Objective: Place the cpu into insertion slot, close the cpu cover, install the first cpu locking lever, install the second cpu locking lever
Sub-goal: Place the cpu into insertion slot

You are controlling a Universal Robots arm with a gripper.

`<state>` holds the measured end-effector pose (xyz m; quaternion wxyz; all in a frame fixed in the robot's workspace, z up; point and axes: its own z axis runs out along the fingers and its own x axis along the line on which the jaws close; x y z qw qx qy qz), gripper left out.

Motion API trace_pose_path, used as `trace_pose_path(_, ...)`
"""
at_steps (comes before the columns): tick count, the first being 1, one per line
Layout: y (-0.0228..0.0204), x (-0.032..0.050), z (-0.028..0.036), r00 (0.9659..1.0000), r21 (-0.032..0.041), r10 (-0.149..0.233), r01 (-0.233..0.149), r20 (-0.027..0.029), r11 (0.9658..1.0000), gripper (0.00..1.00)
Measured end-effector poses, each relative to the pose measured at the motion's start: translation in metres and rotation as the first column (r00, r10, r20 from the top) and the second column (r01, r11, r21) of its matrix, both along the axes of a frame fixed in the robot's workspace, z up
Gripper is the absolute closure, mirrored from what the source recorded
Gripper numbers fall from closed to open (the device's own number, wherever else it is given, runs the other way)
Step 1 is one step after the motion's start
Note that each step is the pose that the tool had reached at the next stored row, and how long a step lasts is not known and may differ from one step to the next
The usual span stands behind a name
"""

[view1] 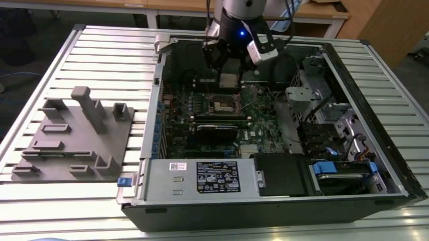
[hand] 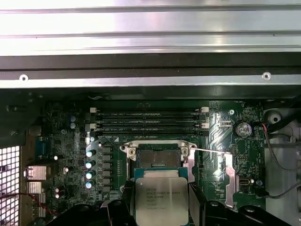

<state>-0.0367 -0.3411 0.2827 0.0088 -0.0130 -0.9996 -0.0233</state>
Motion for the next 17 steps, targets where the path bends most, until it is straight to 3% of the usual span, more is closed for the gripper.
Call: trace_pose_path(17,0.0,-0.0022,-0.0091,1.0,-0.0057,0.0,0.0,0.0,1.0,0.46)
